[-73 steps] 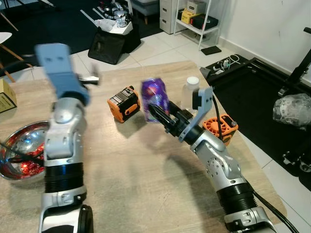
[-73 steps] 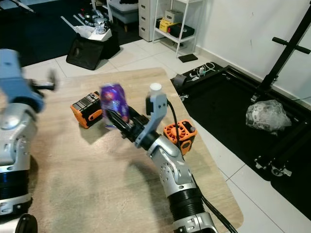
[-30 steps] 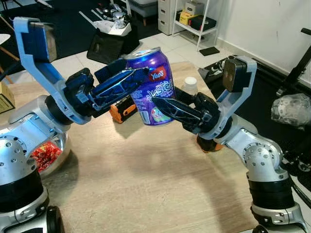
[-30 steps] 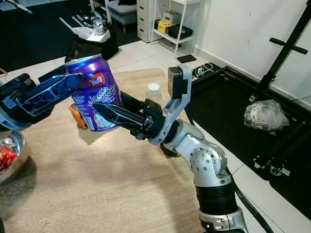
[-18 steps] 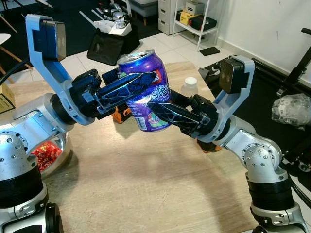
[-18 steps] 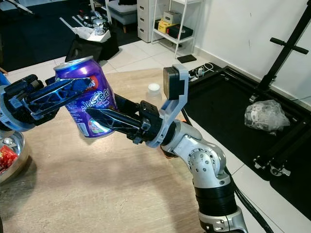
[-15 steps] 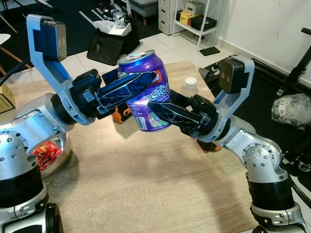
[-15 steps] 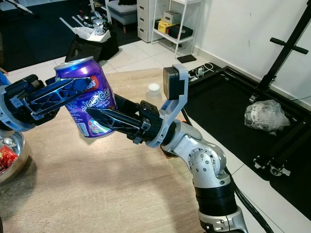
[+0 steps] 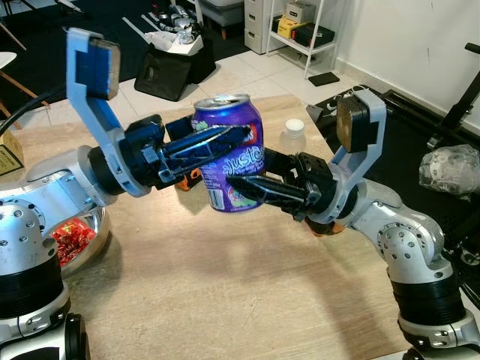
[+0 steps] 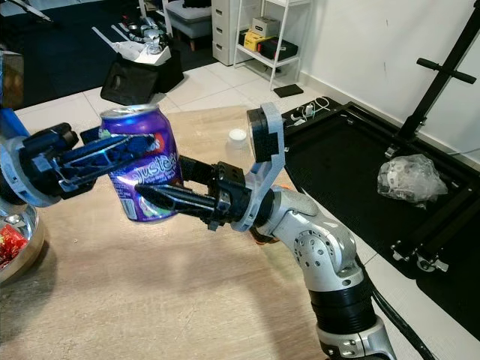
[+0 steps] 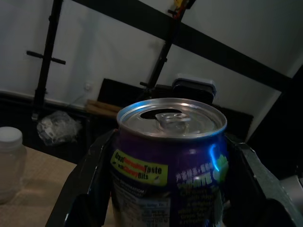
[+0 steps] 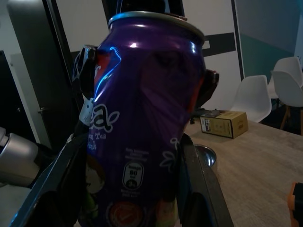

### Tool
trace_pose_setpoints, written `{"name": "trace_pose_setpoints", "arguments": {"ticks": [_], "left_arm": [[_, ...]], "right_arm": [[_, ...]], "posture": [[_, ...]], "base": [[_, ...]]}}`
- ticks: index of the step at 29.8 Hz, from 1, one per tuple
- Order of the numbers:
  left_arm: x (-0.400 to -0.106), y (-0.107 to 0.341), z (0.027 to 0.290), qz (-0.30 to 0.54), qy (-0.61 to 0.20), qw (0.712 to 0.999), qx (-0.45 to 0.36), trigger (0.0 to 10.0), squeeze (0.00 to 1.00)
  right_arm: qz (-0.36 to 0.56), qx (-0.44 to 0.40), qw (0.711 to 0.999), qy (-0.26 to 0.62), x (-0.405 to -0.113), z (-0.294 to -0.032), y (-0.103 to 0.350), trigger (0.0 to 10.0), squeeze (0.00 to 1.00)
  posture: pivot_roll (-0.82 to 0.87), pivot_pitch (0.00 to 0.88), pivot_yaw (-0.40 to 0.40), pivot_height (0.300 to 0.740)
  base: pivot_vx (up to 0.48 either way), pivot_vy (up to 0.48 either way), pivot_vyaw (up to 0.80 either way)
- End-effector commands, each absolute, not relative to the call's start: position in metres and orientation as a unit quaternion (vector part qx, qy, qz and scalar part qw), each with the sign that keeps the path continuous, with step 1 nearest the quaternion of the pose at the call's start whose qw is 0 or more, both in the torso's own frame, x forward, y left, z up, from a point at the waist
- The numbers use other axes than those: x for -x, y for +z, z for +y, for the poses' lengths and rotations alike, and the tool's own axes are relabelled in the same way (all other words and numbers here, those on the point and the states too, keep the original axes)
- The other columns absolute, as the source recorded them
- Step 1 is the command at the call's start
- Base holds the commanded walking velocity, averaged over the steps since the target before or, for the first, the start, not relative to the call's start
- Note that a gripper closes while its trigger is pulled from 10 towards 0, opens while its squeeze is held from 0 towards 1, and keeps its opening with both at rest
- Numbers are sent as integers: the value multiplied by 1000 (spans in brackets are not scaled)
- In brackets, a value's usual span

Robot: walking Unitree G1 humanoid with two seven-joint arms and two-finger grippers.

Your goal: Restocking fridge

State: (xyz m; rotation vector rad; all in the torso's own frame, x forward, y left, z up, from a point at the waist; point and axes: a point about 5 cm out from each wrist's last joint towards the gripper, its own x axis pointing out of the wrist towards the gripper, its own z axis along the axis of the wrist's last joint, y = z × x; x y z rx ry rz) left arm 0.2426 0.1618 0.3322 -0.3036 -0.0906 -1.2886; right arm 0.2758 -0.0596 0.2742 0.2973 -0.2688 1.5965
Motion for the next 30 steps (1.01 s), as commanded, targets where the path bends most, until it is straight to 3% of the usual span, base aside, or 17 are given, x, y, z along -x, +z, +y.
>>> {"name": "trace_pose_setpoints", "arguments": {"ticks": [1,11,16,24,25,26,27,30], "left_arm": [[-237,336,156,-39,-619,775,121,10000,0],[-229,326,153,18,-651,753,97,10000,0],[-226,322,152,29,-656,749,91,10000,0],[-221,316,149,42,-666,740,87,10000,0],[-221,316,149,41,-665,741,87,10000,0],[-221,316,148,41,-665,741,87,10000,0],[-221,316,149,40,-665,741,86,10000,0],[-221,316,149,39,-664,742,87,10000,0]], "right_arm": [[-93,-103,655,743,-268,-46,268,10000,0],[-68,-57,629,772,-270,-48,264,10000,0],[-63,-47,631,772,-273,-51,263,10000,0],[-67,-54,657,749,-285,-51,266,10000,0],[-67,-56,659,747,-285,-51,266,10000,592],[-68,-56,660,746,-286,-51,266,10000,592],[-67,-57,660,746,-286,-51,265,10000,1000],[-68,-56,660,746,-286,-51,265,10000,1000]], "posture": [[47,118,-4,740],[52,114,-9,740],[53,114,-10,740],[49,111,-13,740],[50,106,-15,740],[50,106,-15,740],[50,106,-15,740],[52,104,-16,740]], "base": [[0,0,0],[0,0,0],[0,0,0],[0,0,0],[0,0,0],[0,0,0],[0,0,0],[0,0,0]]}}
